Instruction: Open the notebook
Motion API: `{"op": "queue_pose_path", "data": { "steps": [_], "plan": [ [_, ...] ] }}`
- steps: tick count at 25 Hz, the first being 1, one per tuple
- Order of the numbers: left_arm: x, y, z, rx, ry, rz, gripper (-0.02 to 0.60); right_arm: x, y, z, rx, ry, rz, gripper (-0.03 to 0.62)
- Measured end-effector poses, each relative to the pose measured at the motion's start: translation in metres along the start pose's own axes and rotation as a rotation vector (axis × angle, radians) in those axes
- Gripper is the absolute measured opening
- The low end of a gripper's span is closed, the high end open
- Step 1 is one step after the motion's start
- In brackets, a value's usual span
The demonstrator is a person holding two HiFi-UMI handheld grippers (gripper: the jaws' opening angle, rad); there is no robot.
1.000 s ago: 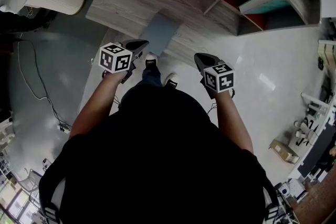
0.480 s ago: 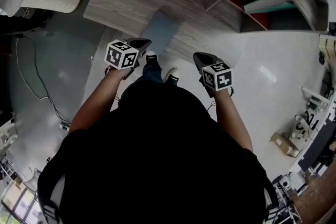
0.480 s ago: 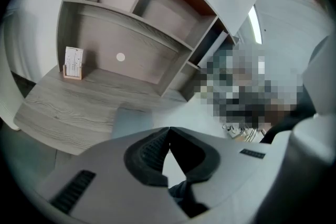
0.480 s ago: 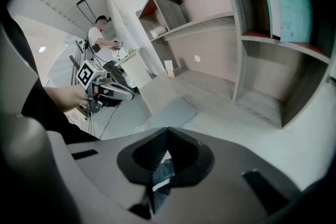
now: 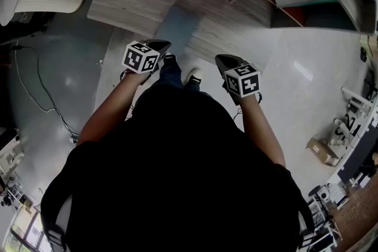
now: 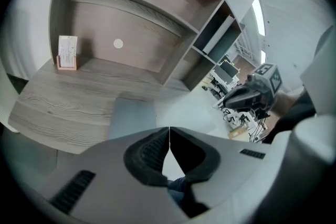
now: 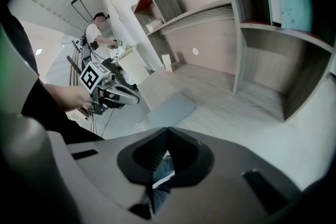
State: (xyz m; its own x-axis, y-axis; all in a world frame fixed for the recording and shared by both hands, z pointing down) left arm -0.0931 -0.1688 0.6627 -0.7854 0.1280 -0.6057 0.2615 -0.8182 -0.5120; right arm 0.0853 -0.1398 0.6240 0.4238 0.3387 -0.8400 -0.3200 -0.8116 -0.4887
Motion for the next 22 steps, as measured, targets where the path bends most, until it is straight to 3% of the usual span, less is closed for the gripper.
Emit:
{"op": "queue_pose_path", "data": {
  "steps": [15,18,22],
  "plan": [
    [-0.041,-0.031,0.013,-0.063,0.03,0.121,0.012,-0.011,-0.017,0.001,-0.027,0.013,0.041,0.0],
    [-0.049,-0.038,0.014,-0.067,0.031,0.152,0.064,-0.01,-0.022,-0.003,-0.036,0.004,0.047,0.0],
    [-0.059,-0.047,0.014,-0.082,0.033,0.187,0.08,-0.009,-0.03,-0.008,-0.042,-0.001,0.058,0.0]
  ]
}}
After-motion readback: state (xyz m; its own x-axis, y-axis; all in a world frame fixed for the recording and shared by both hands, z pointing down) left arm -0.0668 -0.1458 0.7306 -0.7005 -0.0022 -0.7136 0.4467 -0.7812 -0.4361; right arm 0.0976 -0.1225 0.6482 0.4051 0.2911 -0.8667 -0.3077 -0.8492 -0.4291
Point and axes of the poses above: the fingertips, and each gripper's own axes: x backward along the fingers, z to its left, y out of its top, the point moved 1 cm from there along x, backward along the fingers, and after that the axes turned 11 degrees about -y, right-handed, at the moved point
